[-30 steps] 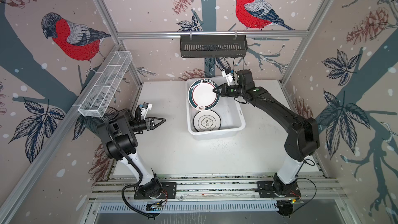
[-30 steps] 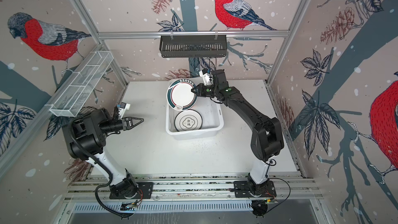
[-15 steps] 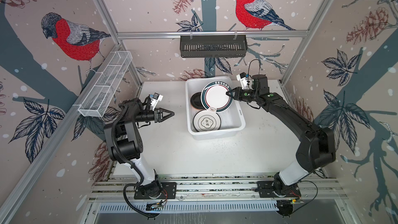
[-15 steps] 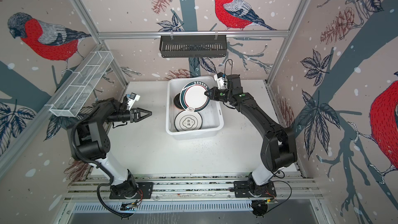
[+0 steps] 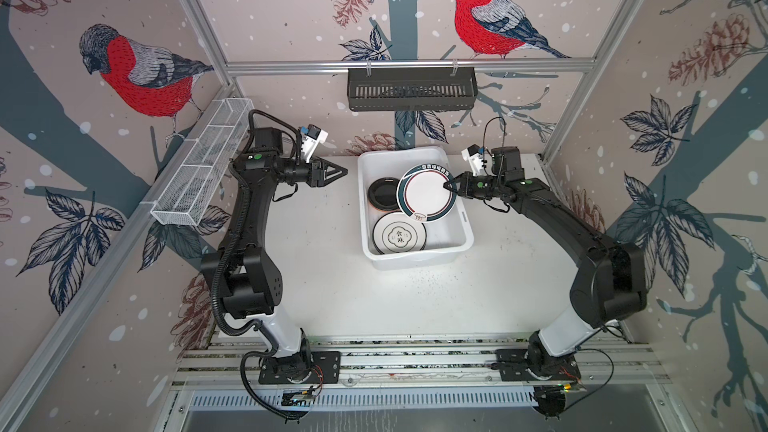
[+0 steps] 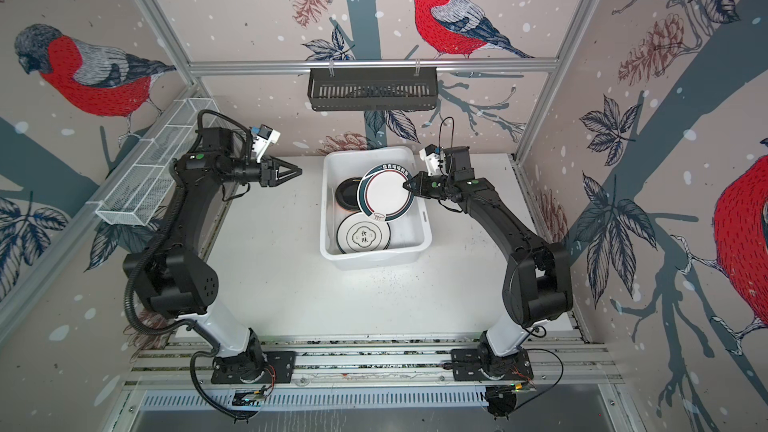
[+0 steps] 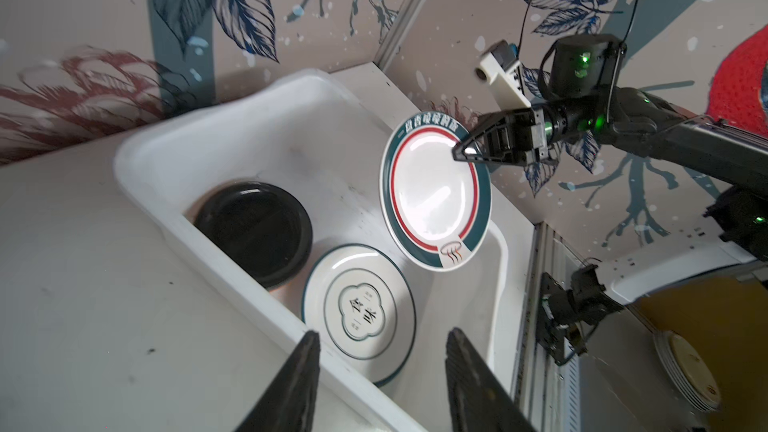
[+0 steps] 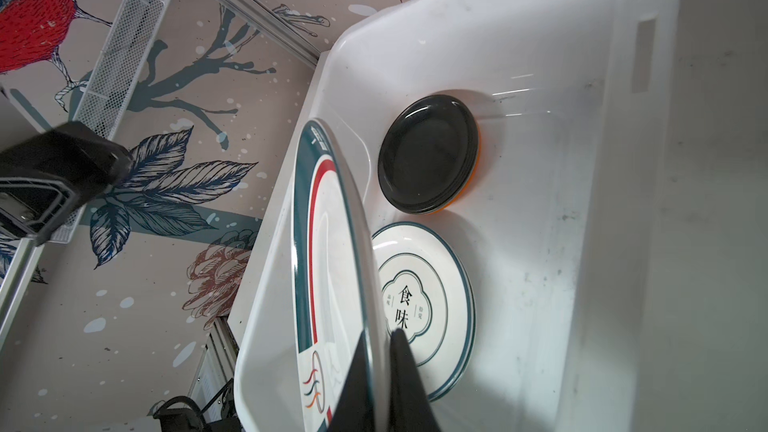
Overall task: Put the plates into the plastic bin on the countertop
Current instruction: 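Carry the green-and-red plate over the bin with the right gripper while the left arm withdraws, then lower the plate into the bin onto the green-rimmed plates with the right gripper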
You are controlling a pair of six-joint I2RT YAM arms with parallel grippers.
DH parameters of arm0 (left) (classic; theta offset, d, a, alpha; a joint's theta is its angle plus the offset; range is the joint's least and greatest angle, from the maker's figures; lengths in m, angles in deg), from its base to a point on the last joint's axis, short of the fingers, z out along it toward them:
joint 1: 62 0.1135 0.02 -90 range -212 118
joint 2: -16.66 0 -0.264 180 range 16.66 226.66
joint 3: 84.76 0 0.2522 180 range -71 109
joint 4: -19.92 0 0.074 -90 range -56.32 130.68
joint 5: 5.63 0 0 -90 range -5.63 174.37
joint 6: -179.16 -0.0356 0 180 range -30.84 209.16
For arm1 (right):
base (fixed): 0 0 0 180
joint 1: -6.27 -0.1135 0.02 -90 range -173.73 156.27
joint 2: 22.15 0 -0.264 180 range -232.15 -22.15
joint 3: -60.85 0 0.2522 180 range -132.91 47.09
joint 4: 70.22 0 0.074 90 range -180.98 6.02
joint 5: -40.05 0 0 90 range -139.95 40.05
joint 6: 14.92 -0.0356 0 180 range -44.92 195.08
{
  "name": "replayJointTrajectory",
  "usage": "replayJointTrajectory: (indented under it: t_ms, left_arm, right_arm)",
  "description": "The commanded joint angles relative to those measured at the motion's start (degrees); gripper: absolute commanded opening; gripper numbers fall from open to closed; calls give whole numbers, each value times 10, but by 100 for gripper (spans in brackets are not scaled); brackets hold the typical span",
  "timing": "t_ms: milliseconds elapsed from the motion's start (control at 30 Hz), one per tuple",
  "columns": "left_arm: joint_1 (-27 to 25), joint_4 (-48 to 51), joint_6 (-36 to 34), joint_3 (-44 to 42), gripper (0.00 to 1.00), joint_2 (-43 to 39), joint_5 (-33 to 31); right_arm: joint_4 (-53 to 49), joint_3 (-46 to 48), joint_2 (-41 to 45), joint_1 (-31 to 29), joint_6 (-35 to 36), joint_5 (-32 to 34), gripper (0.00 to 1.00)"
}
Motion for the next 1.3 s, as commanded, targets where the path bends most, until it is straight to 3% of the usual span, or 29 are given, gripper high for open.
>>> replayJointTrajectory:
  t_ms: [0,133,233,333,433,600,833,1267]
  left_arm:
    - [-1,91,0,83,50,27,-76]
    - [0,120,0,155,52,32,-172]
    - [8,139,2,206,53,47,-207]
    - [18,102,30,201,53,37,-244]
    - [20,70,49,202,54,23,-284]
    - [20,62,67,238,56,24,-300]
    - [24,59,34,246,59,21,-315]
    - [28,-26,69,179,59,15,-287]
  right_arm:
    - [-30,-16,-13,4,41,-1,2]
    - [-40,-23,-37,5,45,-8,2]
    - [-47,-37,-59,1,43,-4,1]
    - [-41,-47,-75,-7,33,-16,1]
    - [-92,-79,-93,-20,58,15,1]
    - [-160,-124,-124,-52,72,45,1]
    - [-209,-160,-162,-82,73,30,1]
    - [-288,-257,-254,-88,69,-3,1]
